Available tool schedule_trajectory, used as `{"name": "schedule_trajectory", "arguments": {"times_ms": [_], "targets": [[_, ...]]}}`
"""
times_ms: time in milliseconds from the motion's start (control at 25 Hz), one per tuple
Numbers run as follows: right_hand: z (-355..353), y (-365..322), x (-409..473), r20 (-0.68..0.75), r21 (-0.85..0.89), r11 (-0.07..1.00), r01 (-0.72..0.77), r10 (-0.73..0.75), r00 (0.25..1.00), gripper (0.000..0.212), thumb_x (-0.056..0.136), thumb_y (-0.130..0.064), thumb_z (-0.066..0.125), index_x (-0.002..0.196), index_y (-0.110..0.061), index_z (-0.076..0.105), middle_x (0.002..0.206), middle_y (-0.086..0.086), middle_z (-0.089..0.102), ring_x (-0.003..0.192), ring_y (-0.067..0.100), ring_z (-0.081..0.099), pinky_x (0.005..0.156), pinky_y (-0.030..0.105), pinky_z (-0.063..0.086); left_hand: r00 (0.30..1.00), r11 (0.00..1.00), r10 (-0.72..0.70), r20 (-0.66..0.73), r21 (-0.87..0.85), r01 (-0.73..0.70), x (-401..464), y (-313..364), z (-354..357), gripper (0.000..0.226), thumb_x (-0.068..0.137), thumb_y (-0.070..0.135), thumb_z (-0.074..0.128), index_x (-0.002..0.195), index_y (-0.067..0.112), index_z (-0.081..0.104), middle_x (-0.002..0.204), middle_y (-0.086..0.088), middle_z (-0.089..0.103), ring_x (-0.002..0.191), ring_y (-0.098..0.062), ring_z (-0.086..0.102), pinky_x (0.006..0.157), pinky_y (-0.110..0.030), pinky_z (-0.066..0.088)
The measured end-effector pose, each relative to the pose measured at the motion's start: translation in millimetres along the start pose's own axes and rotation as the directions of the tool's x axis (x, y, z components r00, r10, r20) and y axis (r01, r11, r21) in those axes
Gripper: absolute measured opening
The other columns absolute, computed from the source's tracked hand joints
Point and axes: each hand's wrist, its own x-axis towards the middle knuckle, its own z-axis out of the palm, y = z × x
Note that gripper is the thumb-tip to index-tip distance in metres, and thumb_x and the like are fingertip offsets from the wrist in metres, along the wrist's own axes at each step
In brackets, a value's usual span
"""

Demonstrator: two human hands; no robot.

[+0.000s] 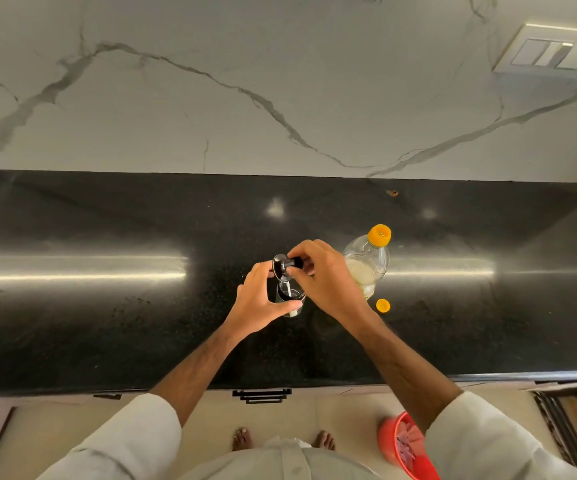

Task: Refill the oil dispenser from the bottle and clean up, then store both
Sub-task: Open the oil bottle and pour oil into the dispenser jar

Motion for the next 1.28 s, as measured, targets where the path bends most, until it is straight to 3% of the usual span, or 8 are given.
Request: {"name": "schedule_trajectory", "arguments": {"times_ms": [80,200,360,440,600,760,880,1280], "targets": [[-2,-4,-4,0.041,0.319,0.932,-0.174,0.17,0.985,0.018,0.092,-0.018,0.075,0.108,-0.019,0.069,0.098,-0.006,0.073,0.092,0.009,0.071,0.083,0.024,0.059,0.999,0.974,0.042,-0.031,-0.223,-0.048,-4,8,-14,0.082,0.07,0.051,0.083,0.14,0.037,0.044,0.138,0.02,0.05,0.129,-0.007,0.051,0.106,-0.042,0.046],[2,-6,-8,0.248,0.712,0.6,-0.364,0.271,0.93,0.022,0.094,-0.013,0.072,0.114,-0.007,0.068,0.101,0.007,0.076,0.093,0.019,0.074,0.085,0.031,0.061,0.988,0.933,0.134,-0.079,-0.327,-0.153,-11,21,-39,0.067,0.078,0.032,0.085,0.138,0.03,0.054,0.134,0.006,0.063,0.124,-0.022,0.06,0.096,-0.043,0.053],[12,-8,-5,0.375,0.838,0.328,-0.436,0.234,0.897,0.026,0.095,-0.009,0.069,0.119,0.001,0.064,0.099,0.009,0.073,0.088,0.019,0.072,0.08,0.026,0.061,0.981,0.956,0.166,-0.097,-0.229,-0.184,-16,28,-64,0.053,0.082,0.02,0.085,0.129,0.029,0.061,0.12,0.011,0.067,0.109,-0.02,0.066,0.083,-0.036,0.056],[22,-11,0,0.396,0.817,0.349,-0.459,0.239,0.887,0.031,0.094,-0.014,0.07,0.122,-0.001,0.063,0.104,0.012,0.073,0.089,0.02,0.073,0.081,0.028,0.061,0.98,0.974,0.158,-0.124,-0.143,-0.175,-19,23,-72,0.053,0.081,0.025,0.086,0.127,0.031,0.061,0.117,0.014,0.067,0.106,-0.016,0.066,0.08,-0.03,0.055],[37,-9,5,0.352,0.646,0.616,-0.45,0.281,0.893,0.028,0.098,-0.024,0.067,0.123,-0.014,0.061,0.117,0.012,0.072,0.099,0.02,0.073,0.089,0.034,0.06,0.954,0.993,0.08,-0.287,0.108,-0.051,-26,-25,-85,0.053,0.078,0.035,0.087,0.124,0.031,0.061,0.114,0.014,0.065,0.1,-0.004,0.063,0.084,-0.016,0.049],[45,0,-2,0.373,0.532,0.753,-0.387,0.201,0.906,0.02,0.099,-0.018,0.067,0.118,-0.019,0.063,0.109,0.007,0.072,0.095,0.019,0.073,0.085,0.034,0.058,0.952,0.848,-0.031,-0.305,0.496,0.187,-22,-85,-97,0.056,0.076,0.042,0.086,0.124,0.033,0.058,0.115,0.008,0.062,0.106,-0.015,0.062,0.092,-0.043,0.047],[49,7,-7,0.373,0.489,0.797,-0.354,0.175,0.911,0.023,0.098,-0.017,0.068,0.12,-0.022,0.06,0.106,0.003,0.073,0.094,0.019,0.072,0.085,0.036,0.059,0.963,0.708,-0.06,-0.264,0.668,0.227,-14,-104,-100,0.057,0.079,0.04,0.084,0.127,0.034,0.056,0.113,0.003,0.059,0.105,-0.02,0.061,0.09,-0.044,0.046],[48,13,-14,0.351,0.495,0.797,-0.345,0.18,0.919,0.032,0.097,-0.015,0.069,0.124,-0.026,0.057,0.108,-0.001,0.074,0.097,0.019,0.073,0.087,0.034,0.06,0.987,0.761,-0.138,-0.079,0.63,0.157,-1,-106,-95,0.07,0.081,0.008,0.075,0.144,0.03,0.051,0.125,0.001,0.045,0.106,-0.019,0.061,0.096,-0.046,0.047]]}}
